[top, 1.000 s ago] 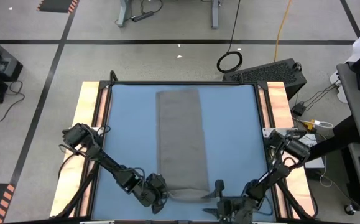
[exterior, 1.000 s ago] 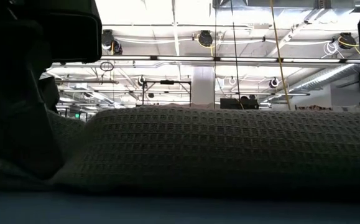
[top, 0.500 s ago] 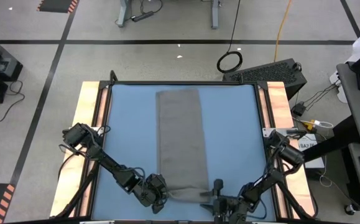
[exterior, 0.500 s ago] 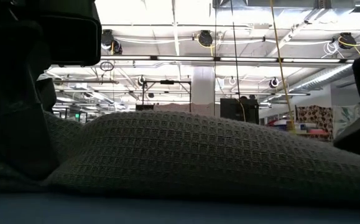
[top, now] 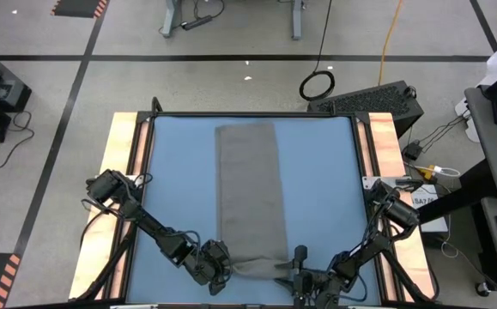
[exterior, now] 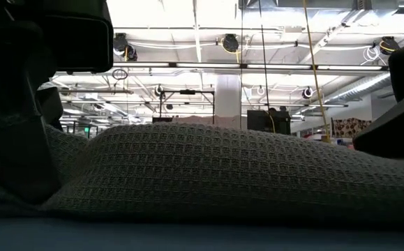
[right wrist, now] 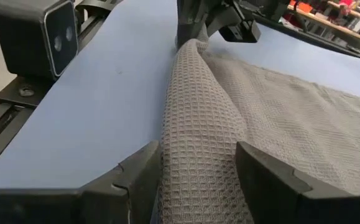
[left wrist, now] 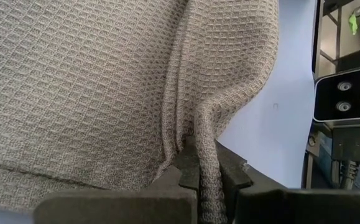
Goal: Roll towel
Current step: Roll the gray towel
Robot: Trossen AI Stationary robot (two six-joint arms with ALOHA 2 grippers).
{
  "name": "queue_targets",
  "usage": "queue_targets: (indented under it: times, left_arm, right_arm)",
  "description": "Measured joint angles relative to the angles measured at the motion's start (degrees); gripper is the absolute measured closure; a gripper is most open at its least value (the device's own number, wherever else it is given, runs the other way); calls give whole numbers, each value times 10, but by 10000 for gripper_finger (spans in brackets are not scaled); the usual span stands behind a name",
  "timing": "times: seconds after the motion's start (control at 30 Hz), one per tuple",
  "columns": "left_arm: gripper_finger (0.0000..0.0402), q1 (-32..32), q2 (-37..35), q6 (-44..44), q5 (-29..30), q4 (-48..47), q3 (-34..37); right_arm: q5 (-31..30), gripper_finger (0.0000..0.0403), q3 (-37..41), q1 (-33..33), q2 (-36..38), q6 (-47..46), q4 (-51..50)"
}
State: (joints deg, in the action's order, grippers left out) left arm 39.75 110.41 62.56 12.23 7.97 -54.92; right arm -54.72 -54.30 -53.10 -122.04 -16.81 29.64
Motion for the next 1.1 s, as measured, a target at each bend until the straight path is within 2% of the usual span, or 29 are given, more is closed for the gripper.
queue_targets:
  times: [0.1,0.3,0.43,0.83,0.97,1.1]
  left_arm:
    - [384,0,0,-4,0,0,0]
    - [384,0,0,-5,0,0,0]
    - [384,0,0,-4,0,0,0]
    - [381,0,0,-16,7,0,0]
    - [357,1,0,-21,14,0,0]
    - [317,1,0,-35,19,1,0]
  right_arm:
    - [5,191,0,-1,0,0,2]
    - [0,138,1,-1,0,-31,-6]
    - [-2,132,1,1,0,-84,-35]
    - [69,198,-1,34,3,-228,-88]
    - [75,225,-1,37,3,-251,-91]
    - [77,285,0,37,2,-259,-81]
